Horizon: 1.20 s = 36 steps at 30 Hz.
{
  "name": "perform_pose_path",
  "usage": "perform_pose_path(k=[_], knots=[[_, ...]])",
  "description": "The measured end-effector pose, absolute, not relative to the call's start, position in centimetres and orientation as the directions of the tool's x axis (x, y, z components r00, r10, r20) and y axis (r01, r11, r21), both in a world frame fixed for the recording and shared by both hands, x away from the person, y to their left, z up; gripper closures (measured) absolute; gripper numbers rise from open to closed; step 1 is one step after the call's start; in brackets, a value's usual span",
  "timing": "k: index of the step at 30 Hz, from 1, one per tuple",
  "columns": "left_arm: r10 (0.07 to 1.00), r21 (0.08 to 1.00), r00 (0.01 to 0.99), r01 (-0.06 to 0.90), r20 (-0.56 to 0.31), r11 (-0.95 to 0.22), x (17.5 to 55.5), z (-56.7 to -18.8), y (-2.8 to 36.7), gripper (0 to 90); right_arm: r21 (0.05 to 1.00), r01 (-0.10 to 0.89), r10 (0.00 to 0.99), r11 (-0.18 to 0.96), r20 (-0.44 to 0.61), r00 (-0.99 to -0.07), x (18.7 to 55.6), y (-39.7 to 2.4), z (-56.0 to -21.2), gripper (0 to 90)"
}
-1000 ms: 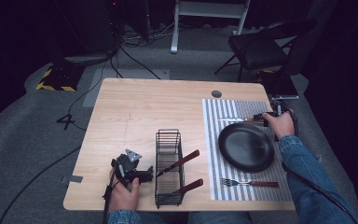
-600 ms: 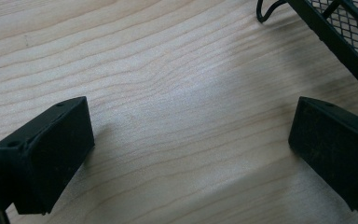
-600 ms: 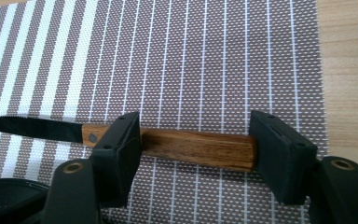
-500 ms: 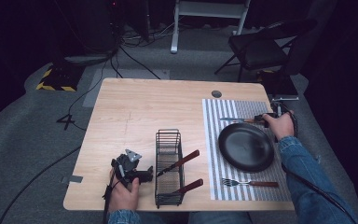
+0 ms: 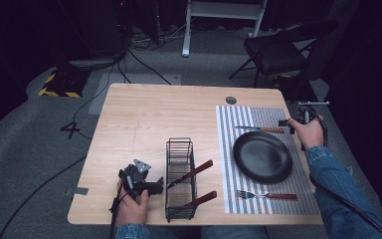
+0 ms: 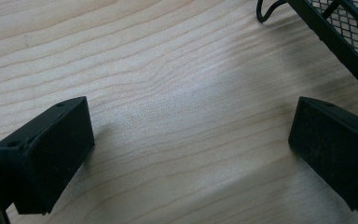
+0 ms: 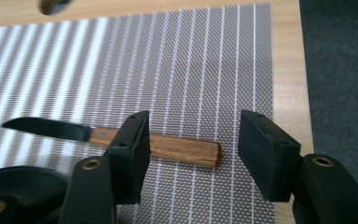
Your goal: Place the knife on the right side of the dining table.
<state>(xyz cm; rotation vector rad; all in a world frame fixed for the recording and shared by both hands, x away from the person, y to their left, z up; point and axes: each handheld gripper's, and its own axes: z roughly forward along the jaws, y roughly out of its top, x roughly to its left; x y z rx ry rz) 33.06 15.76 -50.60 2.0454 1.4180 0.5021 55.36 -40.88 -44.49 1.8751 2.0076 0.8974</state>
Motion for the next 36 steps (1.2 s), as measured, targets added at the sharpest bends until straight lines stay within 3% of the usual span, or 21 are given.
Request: perform_pose_path(k=[10,20,29,36], knots=[[0.933,0.659,0.359,0.708,-0.026,-0.254,33.0,-50.6,15.7,0.2,0.706,0.706,0.935,0.058,0.210,-0.286,53.0,-40.6,-39.7,43.6],[0.933,0.658,0.360,0.709,-0.026,-0.255,33.1,-50.6,15.8,0.2,0.764,0.627,0.881,0.152,0.182,-0.436,49.0,-39.8,-36.0,42.9],[0.932,0.658,0.361,0.709,-0.027,-0.255,33.1,-50.6,15.8,0.1,0.799,0.566,0.830,0.204,0.165,-0.532,44.7,-40.3,-34.3,40.3],[0.932,0.658,0.360,0.709,-0.028,-0.254,33.1,-50.6,15.7,0.1,0.813,0.544,0.815,0.207,0.165,-0.555,41.6,-41.0,-34.4,38.2]])
